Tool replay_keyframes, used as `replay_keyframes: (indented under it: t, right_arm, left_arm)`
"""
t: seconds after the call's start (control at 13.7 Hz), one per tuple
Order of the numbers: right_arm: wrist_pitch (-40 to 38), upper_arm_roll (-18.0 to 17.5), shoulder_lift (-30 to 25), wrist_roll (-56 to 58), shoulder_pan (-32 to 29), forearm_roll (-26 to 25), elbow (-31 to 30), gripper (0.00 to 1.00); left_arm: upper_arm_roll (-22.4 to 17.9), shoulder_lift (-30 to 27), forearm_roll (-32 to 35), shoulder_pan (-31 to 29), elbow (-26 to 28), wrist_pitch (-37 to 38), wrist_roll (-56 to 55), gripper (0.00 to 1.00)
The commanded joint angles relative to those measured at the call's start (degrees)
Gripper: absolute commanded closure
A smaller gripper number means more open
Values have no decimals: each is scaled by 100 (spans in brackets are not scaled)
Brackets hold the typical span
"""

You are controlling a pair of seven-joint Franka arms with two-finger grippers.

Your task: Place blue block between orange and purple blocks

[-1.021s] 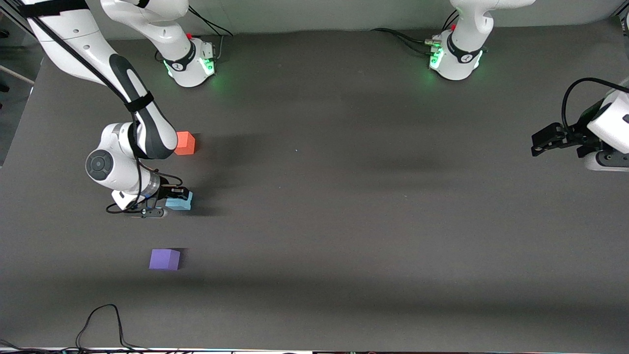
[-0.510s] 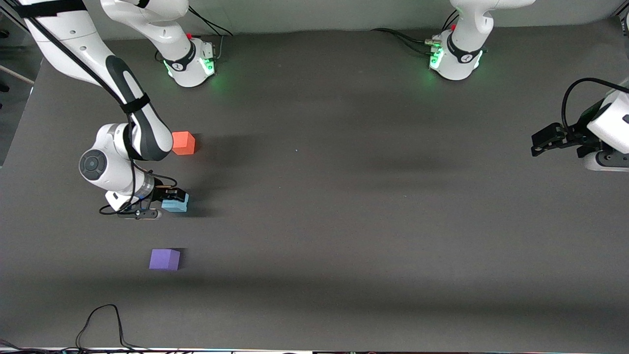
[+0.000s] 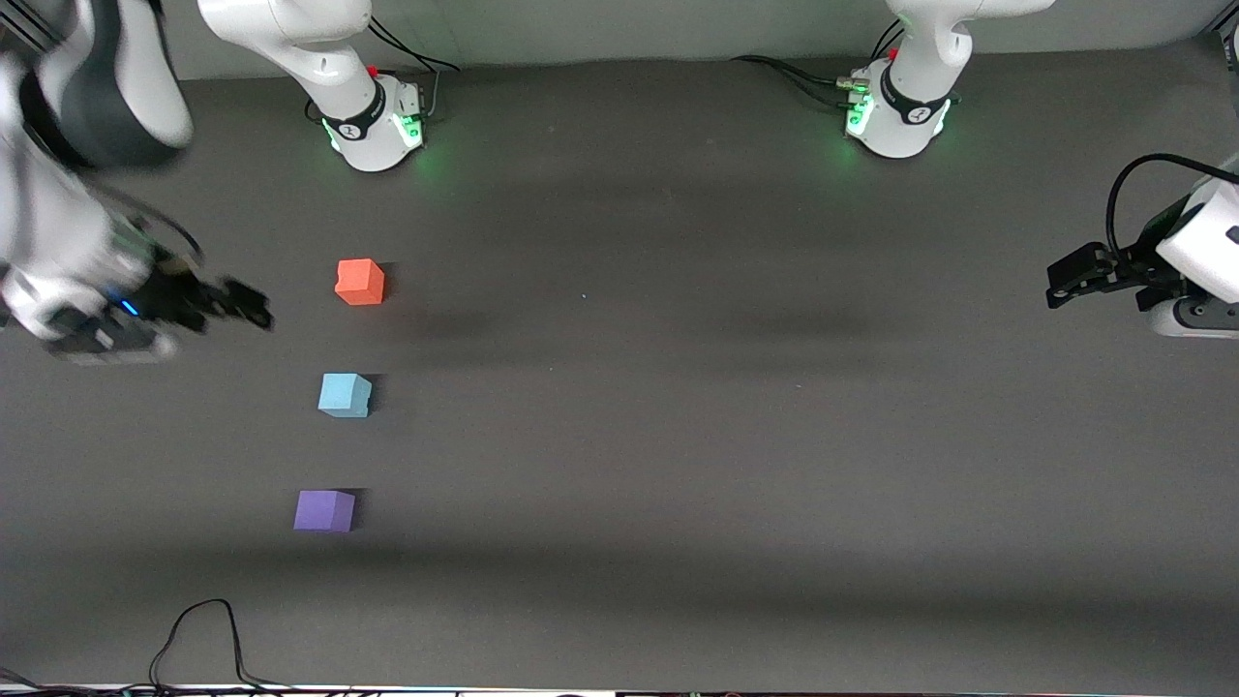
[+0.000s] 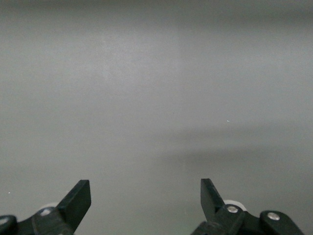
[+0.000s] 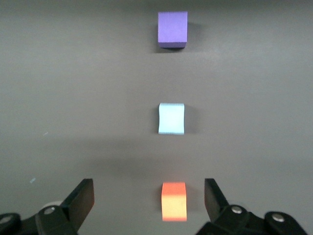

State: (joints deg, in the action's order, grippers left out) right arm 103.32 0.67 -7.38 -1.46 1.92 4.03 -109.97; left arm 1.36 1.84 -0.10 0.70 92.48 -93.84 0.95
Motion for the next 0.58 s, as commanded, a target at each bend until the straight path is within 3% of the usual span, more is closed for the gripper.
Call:
replay_keyframes:
  t: [0.0,0.15,0.51]
  right_arm:
    - [-662,100,-596,111,71,150,-33,0]
    - [-1014,100,-931,111,71,150,-50,0]
    - [-1139,171,-1011,120,71,150,-50,0]
  left_arm:
    - [-74,-17,1,79,-19,6,81,0]
    - [-74,-17,-7,79,-19,6,81,0]
    - [-74,-17,1,79,-19,6,81,0]
